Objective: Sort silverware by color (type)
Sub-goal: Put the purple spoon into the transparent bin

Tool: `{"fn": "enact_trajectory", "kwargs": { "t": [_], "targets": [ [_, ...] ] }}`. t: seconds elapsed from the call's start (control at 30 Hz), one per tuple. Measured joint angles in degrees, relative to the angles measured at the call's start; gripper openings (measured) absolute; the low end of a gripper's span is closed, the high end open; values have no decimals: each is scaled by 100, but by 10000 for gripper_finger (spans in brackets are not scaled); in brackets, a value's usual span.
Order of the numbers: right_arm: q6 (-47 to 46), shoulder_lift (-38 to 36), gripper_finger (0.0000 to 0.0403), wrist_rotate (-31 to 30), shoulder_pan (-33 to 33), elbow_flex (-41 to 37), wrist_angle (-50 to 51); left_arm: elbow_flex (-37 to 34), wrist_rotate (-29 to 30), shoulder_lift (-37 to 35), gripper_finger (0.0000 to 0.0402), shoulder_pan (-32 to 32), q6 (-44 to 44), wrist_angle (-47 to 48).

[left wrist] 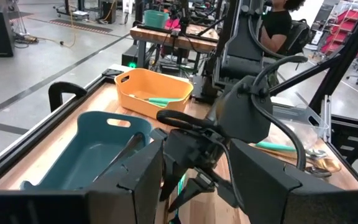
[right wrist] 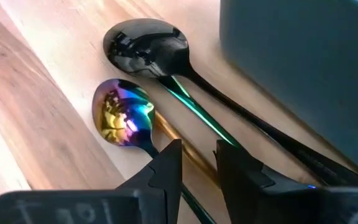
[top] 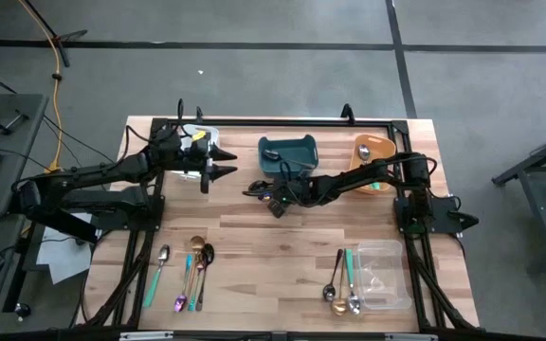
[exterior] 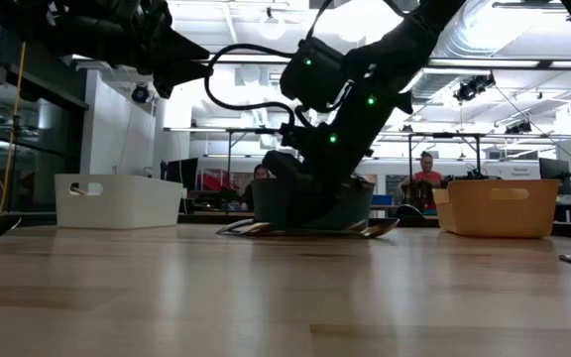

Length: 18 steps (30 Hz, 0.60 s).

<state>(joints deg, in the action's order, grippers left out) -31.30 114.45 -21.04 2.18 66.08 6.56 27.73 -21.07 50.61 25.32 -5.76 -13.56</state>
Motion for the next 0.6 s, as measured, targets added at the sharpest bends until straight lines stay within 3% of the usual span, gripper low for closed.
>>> {"fn": "enact_trajectory", "kwargs": {
  "t": [0.6],
  "targets": [
    [-8,-5,91,6,-488,5,83,0,1,11,179,-2,0,1]
  ]
}}
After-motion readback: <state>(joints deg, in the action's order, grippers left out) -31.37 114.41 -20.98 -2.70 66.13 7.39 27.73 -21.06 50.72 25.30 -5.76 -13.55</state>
